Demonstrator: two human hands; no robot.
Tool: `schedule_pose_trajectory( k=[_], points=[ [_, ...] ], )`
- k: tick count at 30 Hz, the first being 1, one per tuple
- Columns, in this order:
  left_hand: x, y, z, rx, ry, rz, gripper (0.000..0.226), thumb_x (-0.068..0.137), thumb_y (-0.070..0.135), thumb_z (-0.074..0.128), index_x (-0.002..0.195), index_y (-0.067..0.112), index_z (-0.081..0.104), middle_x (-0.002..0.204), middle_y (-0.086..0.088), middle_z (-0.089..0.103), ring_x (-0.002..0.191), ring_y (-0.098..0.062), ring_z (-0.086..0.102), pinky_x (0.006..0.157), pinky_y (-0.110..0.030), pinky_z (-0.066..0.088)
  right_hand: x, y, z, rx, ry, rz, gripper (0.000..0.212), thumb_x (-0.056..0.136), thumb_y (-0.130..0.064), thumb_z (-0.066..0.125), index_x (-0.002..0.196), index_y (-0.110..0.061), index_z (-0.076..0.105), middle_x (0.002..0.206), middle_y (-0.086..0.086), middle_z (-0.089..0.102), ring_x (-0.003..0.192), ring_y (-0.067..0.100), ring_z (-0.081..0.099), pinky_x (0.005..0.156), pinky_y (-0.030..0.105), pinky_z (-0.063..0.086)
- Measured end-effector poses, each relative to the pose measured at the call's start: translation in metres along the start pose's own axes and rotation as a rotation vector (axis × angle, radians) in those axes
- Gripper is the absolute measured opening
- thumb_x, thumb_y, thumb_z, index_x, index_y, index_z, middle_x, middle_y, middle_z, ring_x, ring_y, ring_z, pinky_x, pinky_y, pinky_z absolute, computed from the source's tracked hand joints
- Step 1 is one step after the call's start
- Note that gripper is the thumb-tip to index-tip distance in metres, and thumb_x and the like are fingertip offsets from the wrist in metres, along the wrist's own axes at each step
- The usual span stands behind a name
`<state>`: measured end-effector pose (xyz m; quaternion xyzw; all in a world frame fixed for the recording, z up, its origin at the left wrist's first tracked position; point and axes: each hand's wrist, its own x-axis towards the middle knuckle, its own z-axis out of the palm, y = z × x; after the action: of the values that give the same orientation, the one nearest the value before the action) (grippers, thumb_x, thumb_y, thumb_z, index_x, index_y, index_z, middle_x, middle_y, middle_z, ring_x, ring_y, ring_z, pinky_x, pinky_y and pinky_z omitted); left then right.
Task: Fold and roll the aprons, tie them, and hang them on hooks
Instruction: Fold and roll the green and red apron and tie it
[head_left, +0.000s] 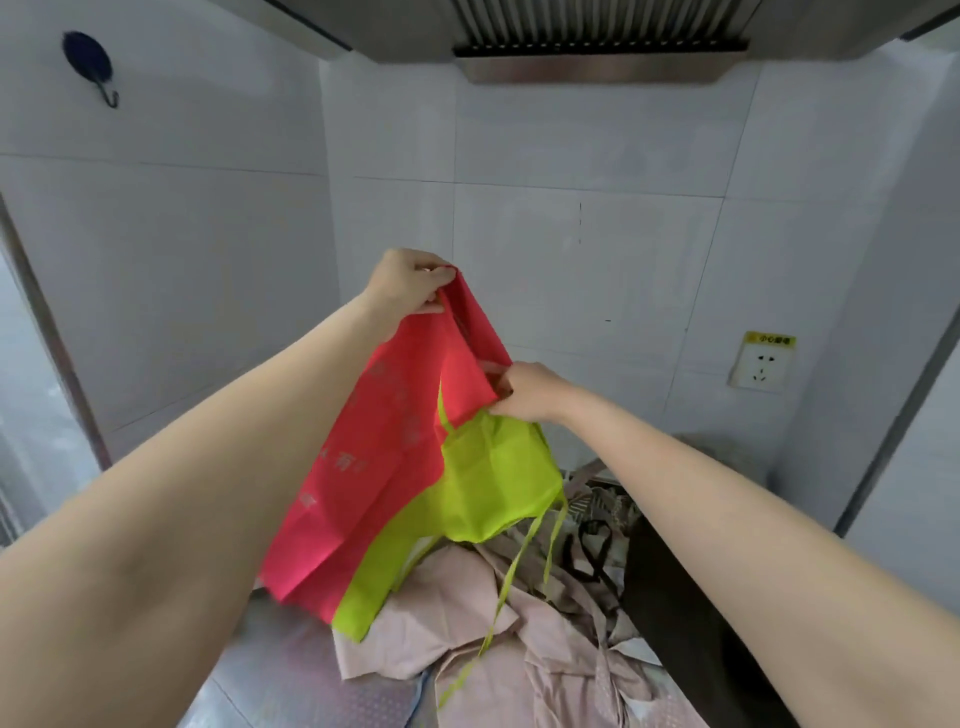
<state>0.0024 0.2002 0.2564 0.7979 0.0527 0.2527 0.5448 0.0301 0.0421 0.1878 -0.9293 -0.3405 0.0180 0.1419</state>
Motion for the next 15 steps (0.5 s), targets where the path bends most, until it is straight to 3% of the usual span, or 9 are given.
schedule_pose_trajectory(
  k=[3, 4, 6, 10, 13, 15],
  points=[
    [0.002, 0.002, -0.011, -0.051, 0.026, -0.034, 0.021, 0.091, 0.000, 0.053, 0.109, 0.008, 0.061, 0.064, -0.003, 0.040, 0.044, -0.005, 0.050, 0.046, -0.012, 0.051, -0.004, 0.006, -0.016, -0.031, 0.044, -0.012, 0.032, 0.088, -0.012, 0.059, 0.118, -0.002, 0.062, 0.101, 0.005, 0.061, 0.092, 0.020, 0.055, 0.050, 0.008, 0.033],
    [0.002, 0.001, -0.014, -0.065, 0.029, -0.060, 0.020, 0.091, -0.003, 0.051, 0.105, 0.010, 0.059, 0.064, -0.003, 0.040, 0.045, -0.006, 0.051, 0.046, -0.013, 0.052, -0.008, 0.009, -0.025, -0.054, 0.059, -0.004, 0.029, 0.087, -0.013, 0.061, 0.114, -0.001, 0.064, 0.102, 0.001, 0.061, 0.091, 0.020, 0.055, 0.054, 0.010, 0.035],
    [0.005, 0.000, -0.021, -0.095, 0.026, -0.142, 0.016, 0.089, -0.009, 0.050, 0.094, 0.005, 0.057, 0.066, -0.004, 0.040, 0.055, -0.011, 0.048, 0.046, -0.014, 0.052, -0.009, 0.020, -0.046, -0.094, 0.162, 0.058, 0.029, 0.083, -0.015, 0.065, 0.108, -0.002, 0.068, 0.108, 0.011, 0.068, 0.097, 0.026, 0.060, 0.071, 0.024, 0.041],
    [0.013, 0.009, -0.018, -0.135, 0.019, -0.232, 0.025, 0.088, -0.012, 0.050, 0.069, 0.005, 0.053, 0.071, -0.005, 0.045, 0.057, -0.013, 0.052, 0.044, -0.015, 0.051, -0.003, 0.038, -0.092, -0.033, 0.391, 0.234, 0.033, 0.079, -0.006, 0.067, 0.112, -0.005, 0.067, 0.118, 0.014, 0.064, 0.110, 0.027, 0.058, 0.088, 0.024, 0.043],
    [0.023, 0.018, -0.003, -0.073, 0.019, -0.193, 0.026, 0.089, -0.008, 0.049, 0.069, 0.009, 0.050, 0.071, -0.004, 0.050, 0.036, -0.004, 0.056, 0.041, -0.012, 0.048, -0.008, 0.050, -0.120, -0.051, 0.252, 0.356, 0.042, 0.080, -0.006, 0.069, 0.121, -0.006, 0.061, 0.127, 0.011, 0.059, 0.118, 0.026, 0.054, 0.093, 0.024, 0.042],
    [0.028, 0.021, 0.009, -0.102, 0.020, -0.176, 0.026, 0.089, -0.007, 0.049, 0.070, 0.010, 0.047, 0.072, -0.003, 0.051, 0.036, -0.001, 0.056, 0.041, -0.010, 0.046, -0.017, 0.065, -0.126, -0.118, 0.221, 0.437, 0.043, 0.081, -0.008, 0.069, 0.123, -0.006, 0.060, 0.126, 0.011, 0.058, 0.116, 0.028, 0.055, 0.094, 0.028, 0.045]
  ],
)
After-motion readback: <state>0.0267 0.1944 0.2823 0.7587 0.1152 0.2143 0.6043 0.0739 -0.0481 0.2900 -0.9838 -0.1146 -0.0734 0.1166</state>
